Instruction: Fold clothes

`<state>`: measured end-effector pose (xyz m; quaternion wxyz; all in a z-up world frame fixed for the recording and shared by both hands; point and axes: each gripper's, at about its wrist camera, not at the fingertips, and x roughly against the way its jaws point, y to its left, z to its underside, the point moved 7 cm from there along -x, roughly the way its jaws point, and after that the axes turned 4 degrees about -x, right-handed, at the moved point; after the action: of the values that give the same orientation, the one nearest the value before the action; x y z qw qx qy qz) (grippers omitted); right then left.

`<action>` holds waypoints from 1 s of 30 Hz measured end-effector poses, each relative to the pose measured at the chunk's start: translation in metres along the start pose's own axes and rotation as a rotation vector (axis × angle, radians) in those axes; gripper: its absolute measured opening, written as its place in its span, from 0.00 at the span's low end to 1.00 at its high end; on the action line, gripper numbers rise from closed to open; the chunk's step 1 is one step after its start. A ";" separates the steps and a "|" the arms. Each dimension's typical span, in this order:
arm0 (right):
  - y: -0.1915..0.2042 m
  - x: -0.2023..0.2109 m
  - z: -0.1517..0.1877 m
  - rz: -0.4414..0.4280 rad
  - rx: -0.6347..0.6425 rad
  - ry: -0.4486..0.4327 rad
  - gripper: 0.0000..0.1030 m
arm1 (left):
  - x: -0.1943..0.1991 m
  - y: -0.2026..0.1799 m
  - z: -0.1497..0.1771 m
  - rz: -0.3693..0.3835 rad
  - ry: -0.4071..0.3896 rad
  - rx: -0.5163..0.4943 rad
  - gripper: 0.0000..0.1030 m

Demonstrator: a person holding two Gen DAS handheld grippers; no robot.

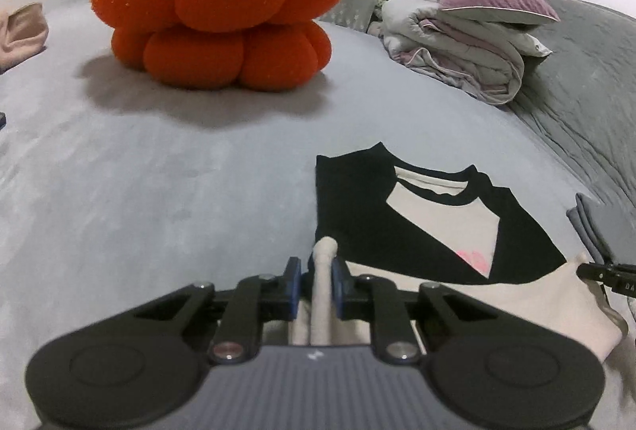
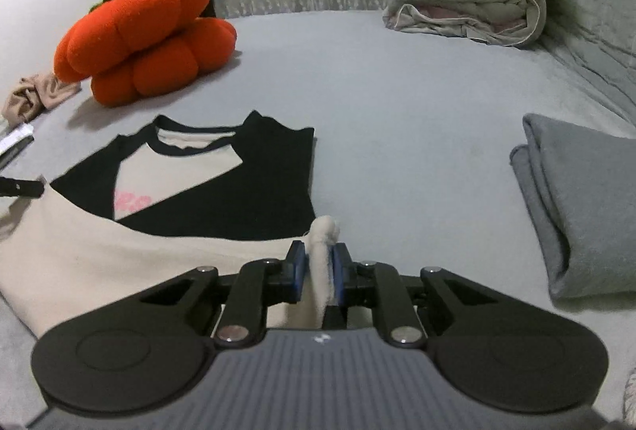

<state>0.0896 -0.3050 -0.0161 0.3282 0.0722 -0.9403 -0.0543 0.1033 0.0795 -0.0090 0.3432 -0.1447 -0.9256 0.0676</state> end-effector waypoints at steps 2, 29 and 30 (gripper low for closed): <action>-0.003 -0.002 0.002 -0.018 0.005 0.010 0.17 | 0.000 0.001 0.000 0.002 0.005 0.002 0.16; 0.001 -0.001 -0.001 0.005 0.044 -0.026 0.08 | 0.011 -0.007 -0.002 -0.025 0.015 -0.094 0.26; 0.002 -0.001 -0.001 0.005 0.046 -0.027 0.08 | 0.010 -0.008 -0.002 -0.019 0.012 -0.099 0.26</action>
<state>0.0909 -0.3032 -0.0151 0.3137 0.0765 -0.9459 -0.0325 0.0955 0.0749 0.0010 0.3416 -0.1532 -0.9271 0.0174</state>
